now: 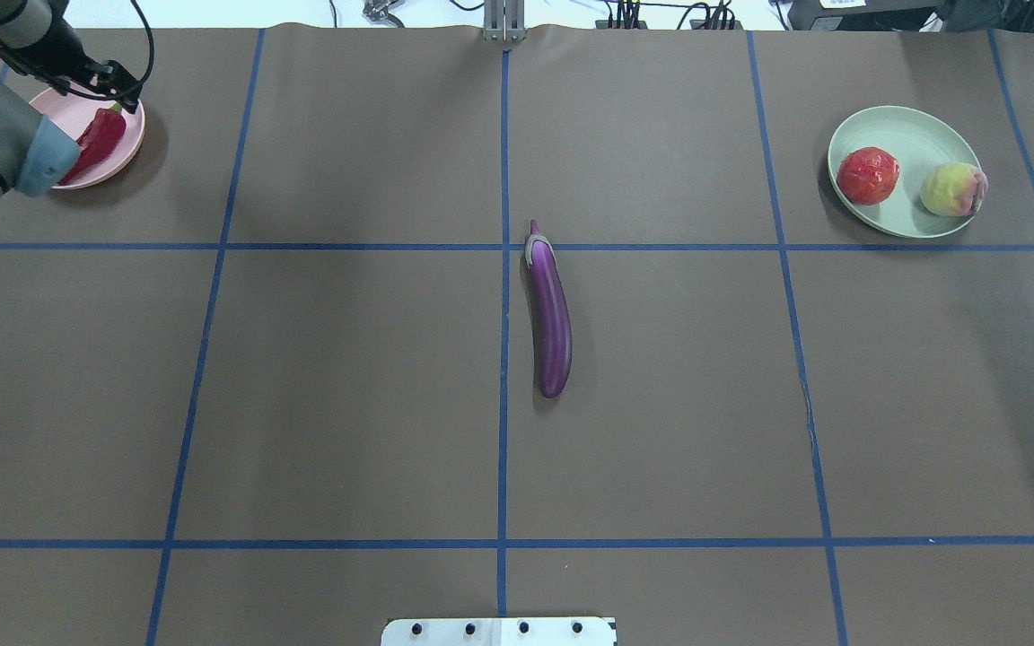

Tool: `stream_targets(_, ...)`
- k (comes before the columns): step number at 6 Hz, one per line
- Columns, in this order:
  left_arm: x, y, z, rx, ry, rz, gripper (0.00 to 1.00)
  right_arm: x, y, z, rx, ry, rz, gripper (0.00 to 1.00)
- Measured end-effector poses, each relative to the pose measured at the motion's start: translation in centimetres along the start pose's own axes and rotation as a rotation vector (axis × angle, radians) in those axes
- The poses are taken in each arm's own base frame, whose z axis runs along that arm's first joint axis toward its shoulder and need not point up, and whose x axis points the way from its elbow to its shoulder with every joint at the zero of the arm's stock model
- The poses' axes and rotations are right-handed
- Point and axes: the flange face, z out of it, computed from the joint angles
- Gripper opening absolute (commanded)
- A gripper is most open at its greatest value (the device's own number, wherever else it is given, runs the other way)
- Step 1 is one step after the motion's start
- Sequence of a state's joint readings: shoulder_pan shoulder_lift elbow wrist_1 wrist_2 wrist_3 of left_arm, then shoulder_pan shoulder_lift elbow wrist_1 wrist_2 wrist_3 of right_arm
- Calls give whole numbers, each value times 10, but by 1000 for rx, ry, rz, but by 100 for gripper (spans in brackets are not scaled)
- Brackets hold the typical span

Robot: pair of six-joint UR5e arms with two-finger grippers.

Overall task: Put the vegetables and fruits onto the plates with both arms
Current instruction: 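Carry the chili pepper to the pink plate and release it, then reach the left gripper to the purple eggplant and grasp it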

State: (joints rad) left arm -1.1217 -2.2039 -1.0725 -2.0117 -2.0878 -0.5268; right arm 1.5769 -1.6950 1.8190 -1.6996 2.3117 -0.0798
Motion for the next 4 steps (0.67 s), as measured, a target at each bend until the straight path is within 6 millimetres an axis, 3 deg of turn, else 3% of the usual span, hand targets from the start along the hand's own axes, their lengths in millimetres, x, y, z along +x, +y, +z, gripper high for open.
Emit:
stream_targets(2, 193, 35, 1, -43, 155, -188, 100, -1, 0, -1, 1, 0, -2, 100)
stream_targets(4, 391, 74, -13, -113, 203, -330, 100, -1, 0, -1, 2, -1, -4, 100)
